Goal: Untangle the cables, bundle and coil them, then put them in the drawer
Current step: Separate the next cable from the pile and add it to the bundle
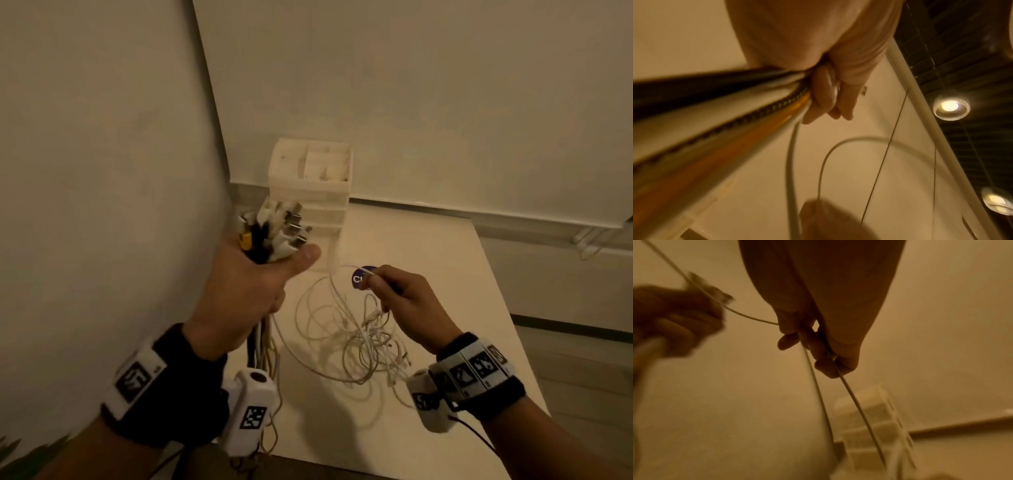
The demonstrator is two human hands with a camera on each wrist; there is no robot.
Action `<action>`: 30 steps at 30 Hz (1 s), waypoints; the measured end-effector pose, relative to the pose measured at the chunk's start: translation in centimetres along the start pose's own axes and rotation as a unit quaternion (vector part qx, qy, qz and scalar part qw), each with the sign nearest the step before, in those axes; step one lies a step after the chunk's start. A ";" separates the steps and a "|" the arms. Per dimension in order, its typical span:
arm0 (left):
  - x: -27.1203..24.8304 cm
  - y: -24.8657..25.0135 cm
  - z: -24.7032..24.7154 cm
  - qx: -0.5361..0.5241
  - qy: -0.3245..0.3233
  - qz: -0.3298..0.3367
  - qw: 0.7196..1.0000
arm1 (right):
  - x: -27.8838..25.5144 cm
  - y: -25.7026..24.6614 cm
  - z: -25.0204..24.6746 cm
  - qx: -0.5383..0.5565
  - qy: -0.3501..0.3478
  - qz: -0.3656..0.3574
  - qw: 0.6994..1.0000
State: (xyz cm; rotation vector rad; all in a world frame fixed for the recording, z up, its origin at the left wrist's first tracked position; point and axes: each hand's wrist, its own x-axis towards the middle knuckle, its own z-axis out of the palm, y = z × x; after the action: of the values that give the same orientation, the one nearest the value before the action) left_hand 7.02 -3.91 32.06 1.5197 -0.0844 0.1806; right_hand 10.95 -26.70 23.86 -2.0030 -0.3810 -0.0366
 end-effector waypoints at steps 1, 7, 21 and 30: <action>-0.1 -0.2 1.0 0.023 -0.014 -0.002 1.000 | -0.1 -1.3 -0.1 -0.003 -0.022 -0.025 0.999; 1.6 -0.8 4.5 0.121 -0.060 0.027 0.990 | 0.1 -4.7 -1.5 -0.060 -0.041 -0.089 0.993; 1.6 -1.0 5.5 0.069 -0.101 -0.009 0.992 | -2.0 -2.9 -0.7 0.042 -0.005 -0.069 0.997; 1.8 3.0 -0.6 -0.087 0.007 0.100 0.991 | -3.6 6.7 5.0 -0.050 -0.102 0.047 0.992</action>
State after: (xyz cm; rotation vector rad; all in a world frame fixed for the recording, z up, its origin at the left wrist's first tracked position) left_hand 8.24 -3.06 35.23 1.3339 -0.2358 0.3346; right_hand 8.77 -25.92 15.06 -2.1277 -0.4201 0.2135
